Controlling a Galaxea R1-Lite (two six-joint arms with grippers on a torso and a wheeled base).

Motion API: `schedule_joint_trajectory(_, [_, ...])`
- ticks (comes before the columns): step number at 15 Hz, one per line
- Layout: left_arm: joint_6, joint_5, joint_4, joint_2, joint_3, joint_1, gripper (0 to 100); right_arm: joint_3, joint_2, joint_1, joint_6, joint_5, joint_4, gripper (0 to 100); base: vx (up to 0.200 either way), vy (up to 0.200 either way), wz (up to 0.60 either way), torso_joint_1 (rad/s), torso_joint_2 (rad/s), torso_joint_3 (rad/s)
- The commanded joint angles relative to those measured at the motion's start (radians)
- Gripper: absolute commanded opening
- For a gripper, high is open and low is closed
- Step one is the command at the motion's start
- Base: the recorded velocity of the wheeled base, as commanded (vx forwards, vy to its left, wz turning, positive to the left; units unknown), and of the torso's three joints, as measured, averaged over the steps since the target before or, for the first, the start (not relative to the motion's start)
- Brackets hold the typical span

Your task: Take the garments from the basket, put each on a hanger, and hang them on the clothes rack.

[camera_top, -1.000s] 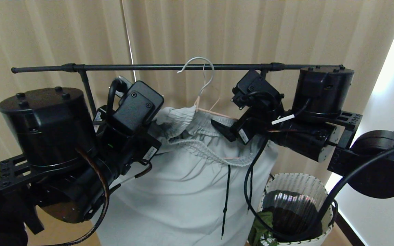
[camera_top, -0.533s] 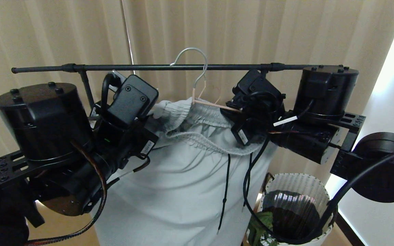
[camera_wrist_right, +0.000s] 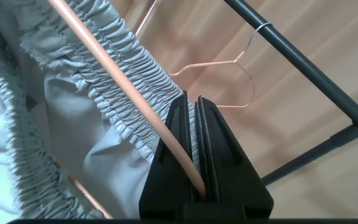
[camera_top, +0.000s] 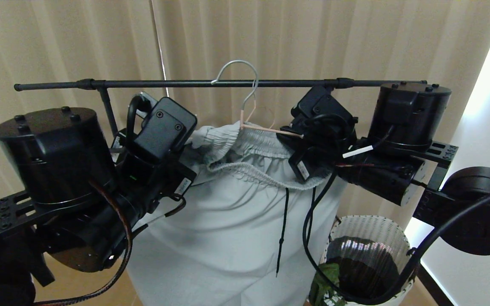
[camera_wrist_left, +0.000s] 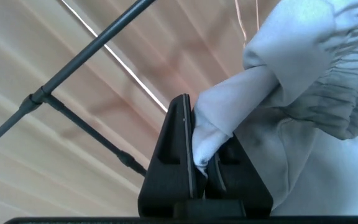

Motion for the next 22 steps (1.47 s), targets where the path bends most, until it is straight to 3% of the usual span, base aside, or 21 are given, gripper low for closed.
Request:
schedule_joint_trajectory(1, [-0.001,0.002,0.002,-0.006,0.020,-0.003,0,0.004,-0.013,0.000,0.000,-0.002,0.000,0,0.000,0.000,0.00,0.000,0.00,0.000])
schedule_joint_trajectory(2, [-0.001,0.002,0.002,-0.007,0.020,-0.003,0,0.006,-0.013,0.000,0.000,-0.002,0.000,0,0.000,0.000,0.00,0.000,0.00,0.000])
schedule_joint_trajectory(3, [-0.005,-0.003,0.002,-0.012,0.026,-0.003,100,0.018,-0.027,-0.003,0.001,-0.005,0.000,0,0.000,0.000,0.00,0.000,0.00,0.000])
schedule_joint_trajectory(5, [-0.022,-0.038,0.002,-0.021,0.040,-0.014,100,0.052,-0.061,-0.012,0.003,-0.029,0.002,0,0.000,0.000,0.00,0.000,0.00,0.000])
schedule_joint_trajectory(7, [-0.028,-0.163,0.005,-0.052,0.081,-0.024,100,0.099,-0.107,-0.053,0.003,-0.033,0.002,0,0.000,0.000,0.00,0.000,0.00,0.000])
schedule_joint_trajectory(12, [-0.060,-0.250,0.002,-0.085,0.168,-0.034,100,0.203,-0.222,-0.179,0.004,-0.029,0.003,0,0.000,0.000,0.00,0.000,0.00,0.000])
schedule_joint_trajectory(15, [-0.090,-0.253,0.002,-0.084,0.216,-0.034,100,0.225,-0.268,-0.190,0.007,-0.028,0.006,0,0.000,0.000,0.00,0.000,0.00,0.000])
schedule_joint_trajectory(17, [-0.093,-0.250,0.002,-0.075,0.267,-0.030,100,0.227,-0.291,-0.190,0.060,-0.025,0.008,0,0.000,0.000,0.00,0.000,0.00,0.000])
schedule_joint_trajectory(22, [-0.151,-0.244,0.002,-0.029,0.251,-0.021,100,0.223,-0.312,-0.187,0.069,-0.014,0.003,0,0.000,0.000,0.00,0.000,0.00,0.000])
